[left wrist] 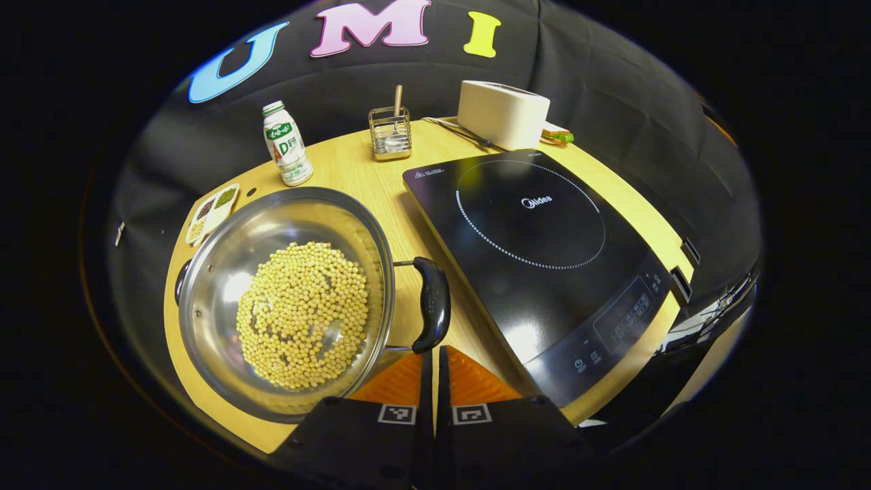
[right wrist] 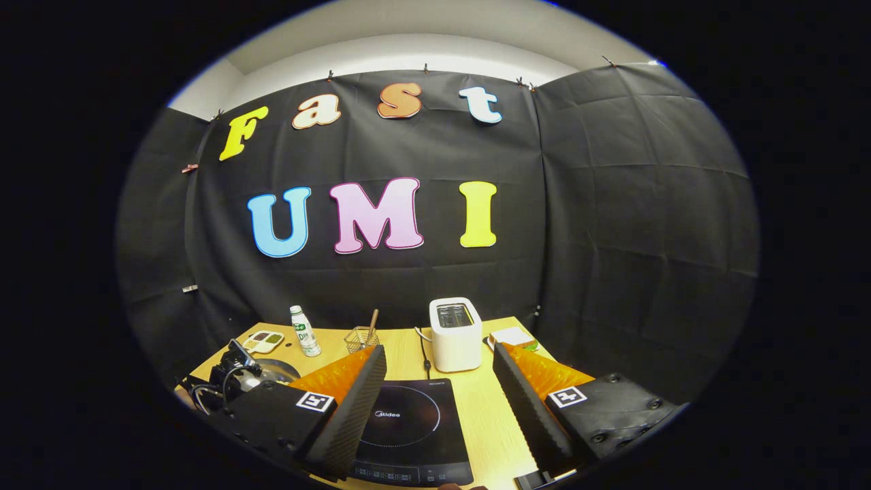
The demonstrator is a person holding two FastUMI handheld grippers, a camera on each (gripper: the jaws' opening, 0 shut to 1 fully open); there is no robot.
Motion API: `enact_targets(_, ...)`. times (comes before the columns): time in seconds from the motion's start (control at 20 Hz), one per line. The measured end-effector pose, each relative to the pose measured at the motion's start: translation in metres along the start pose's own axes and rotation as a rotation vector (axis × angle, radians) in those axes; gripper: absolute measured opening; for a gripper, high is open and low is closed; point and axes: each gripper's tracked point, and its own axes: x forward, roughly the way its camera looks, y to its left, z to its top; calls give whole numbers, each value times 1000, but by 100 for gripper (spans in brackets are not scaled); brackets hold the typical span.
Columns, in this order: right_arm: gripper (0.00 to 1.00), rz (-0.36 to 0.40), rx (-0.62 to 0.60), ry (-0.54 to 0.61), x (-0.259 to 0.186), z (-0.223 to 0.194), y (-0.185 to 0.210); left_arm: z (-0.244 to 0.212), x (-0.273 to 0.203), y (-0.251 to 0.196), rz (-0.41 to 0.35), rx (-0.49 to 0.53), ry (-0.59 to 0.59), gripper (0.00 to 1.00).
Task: First push the handle of the pot to place it horizontally, then grasp the pot with both hands and set it on the induction cooktop.
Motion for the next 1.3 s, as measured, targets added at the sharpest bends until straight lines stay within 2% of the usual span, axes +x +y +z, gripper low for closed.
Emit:
enact_targets(0.9,98,-74,-17,7,-4,2,-34,57,39,11,4,-30,-42,5)
enact_targets(1.1,98,-70,-8,16,-7,0,-34,58,29,6,8,-41,-70,5)
enact_targets(1.3,98,-46,-7,31,-7,-4,-22,65,0,-2,2,-91,-159,5)
